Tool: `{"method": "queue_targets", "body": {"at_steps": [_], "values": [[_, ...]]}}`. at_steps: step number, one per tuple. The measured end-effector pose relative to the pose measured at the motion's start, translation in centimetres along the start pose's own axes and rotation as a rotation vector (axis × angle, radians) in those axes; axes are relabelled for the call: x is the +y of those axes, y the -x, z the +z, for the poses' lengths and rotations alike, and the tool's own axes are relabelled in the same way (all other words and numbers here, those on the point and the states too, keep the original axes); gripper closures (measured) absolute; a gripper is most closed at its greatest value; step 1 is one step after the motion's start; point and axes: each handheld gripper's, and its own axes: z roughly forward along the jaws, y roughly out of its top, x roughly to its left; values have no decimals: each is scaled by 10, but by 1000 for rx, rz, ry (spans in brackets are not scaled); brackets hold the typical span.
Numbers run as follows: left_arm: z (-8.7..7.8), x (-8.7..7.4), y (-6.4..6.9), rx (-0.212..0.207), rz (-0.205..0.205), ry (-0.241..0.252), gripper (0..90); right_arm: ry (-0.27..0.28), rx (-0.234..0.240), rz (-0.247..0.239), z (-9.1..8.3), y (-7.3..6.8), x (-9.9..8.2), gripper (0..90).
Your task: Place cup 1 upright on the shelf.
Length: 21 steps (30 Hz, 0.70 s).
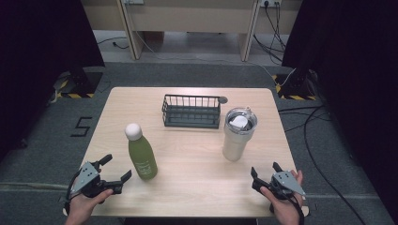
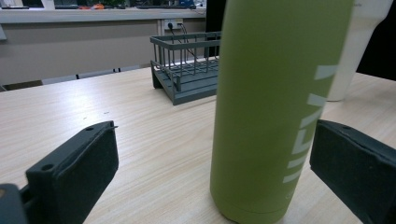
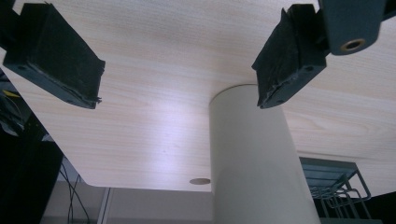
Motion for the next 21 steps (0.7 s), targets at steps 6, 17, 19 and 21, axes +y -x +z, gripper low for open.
{"method": "queue_targets", "body": {"at_steps": [6, 17, 19, 21], "values": [[0, 1, 2, -9, 11, 0, 3, 0, 0, 7, 0, 1, 0, 148], [1, 2, 3, -14, 11, 7, 0, 17, 27, 2, 2, -3, 6, 149], [2, 2, 4, -13, 11, 5, 0, 25, 45, -12, 2, -7, 10, 137], [2, 1, 4, -14, 12, 0, 0, 28, 60, -38, 5, -12, 14, 96]]}}
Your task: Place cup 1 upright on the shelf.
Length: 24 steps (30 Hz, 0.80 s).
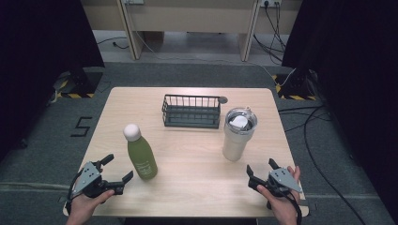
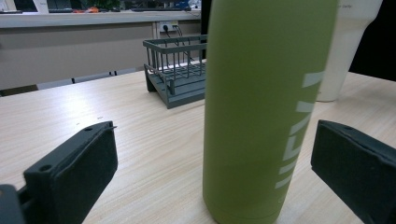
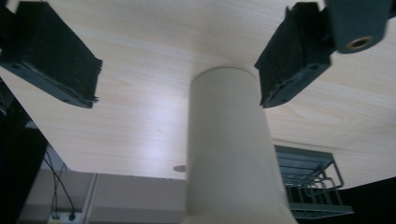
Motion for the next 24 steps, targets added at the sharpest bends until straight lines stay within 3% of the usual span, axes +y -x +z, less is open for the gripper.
{"method": "queue_targets", "body": {"at_steps": [7, 13, 22, 24], "values": [[0, -1, 0, 2, 1, -5, 0, 7, 43, -30, 17, -8, 15, 58], [0, -1, -1, 0, 2, -7, 0, 2, 68, -31, 43, -12, 26, 57], [1, -2, 0, -4, -3, -10, 0, 1, 74, -18, 75, -14, 34, 51], [1, -2, -1, -4, -3, -13, 0, 11, 73, -34, 78, -18, 35, 66]]}}
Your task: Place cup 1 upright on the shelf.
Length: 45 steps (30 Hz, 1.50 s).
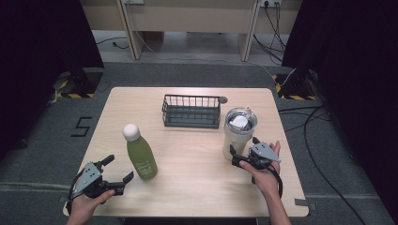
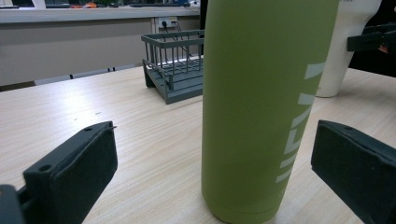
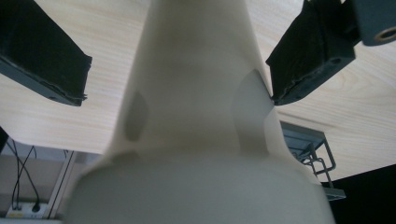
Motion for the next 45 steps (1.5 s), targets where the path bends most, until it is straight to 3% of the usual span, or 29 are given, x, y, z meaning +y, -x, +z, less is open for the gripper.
{"method": "queue_targets", "body": {"at_steps": [15, 21, 28, 37, 45], "values": [[1, 0, 1, -11, 2, 0, 0, 50, 23, 4, 25, -4, 8, 79], [2, -1, 1, -17, 1, -3, 0, 68, 29, -13, 28, -4, 6, 93], [2, -1, 1, -22, -2, -3, 0, 54, 42, -26, 27, -4, 9, 99], [1, -1, 1, -27, 0, -1, 0, 50, 27, -52, 28, -9, 12, 100], [1, -1, 1, -27, -6, 0, 1, 45, 43, 1, 26, -4, 11, 100]]}}
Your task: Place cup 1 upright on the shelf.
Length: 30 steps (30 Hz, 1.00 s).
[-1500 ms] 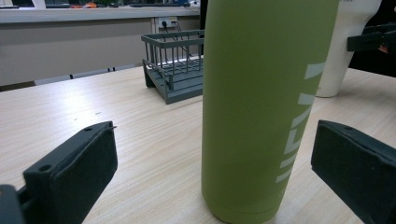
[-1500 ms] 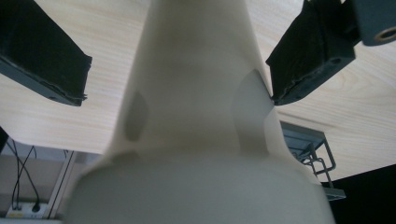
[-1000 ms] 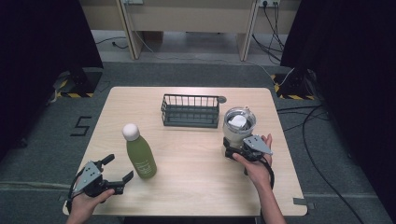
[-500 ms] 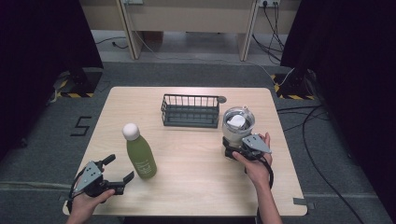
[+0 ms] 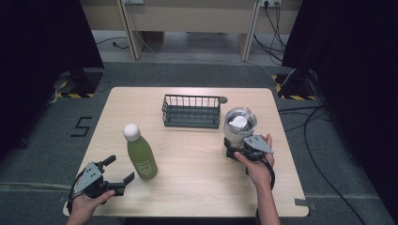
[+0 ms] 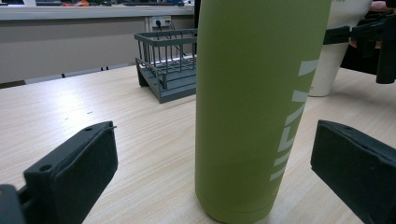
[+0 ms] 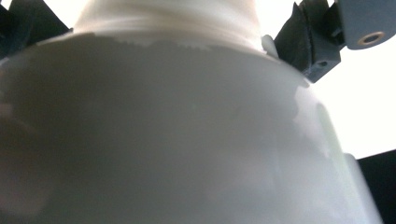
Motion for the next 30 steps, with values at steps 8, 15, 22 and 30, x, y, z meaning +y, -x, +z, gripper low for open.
{"method": "queue_targets", "body": {"at_steps": [8, 15, 22, 30], "values": [[-1, 0, 0, 2, -5, 4, 1, 11, 7, 35, 0, -2, 3, 100], [-1, 0, 0, 1, -10, 8, 2, 26, 4, 33, -2, -2, 10, 100], [-1, 0, 0, -1, -14, 11, 3, 22, 2, 39, -1, -1, 16, 101], [-2, 1, 0, -3, -15, 13, 4, 33, 4, 22, 0, 1, 33, 101]]}}
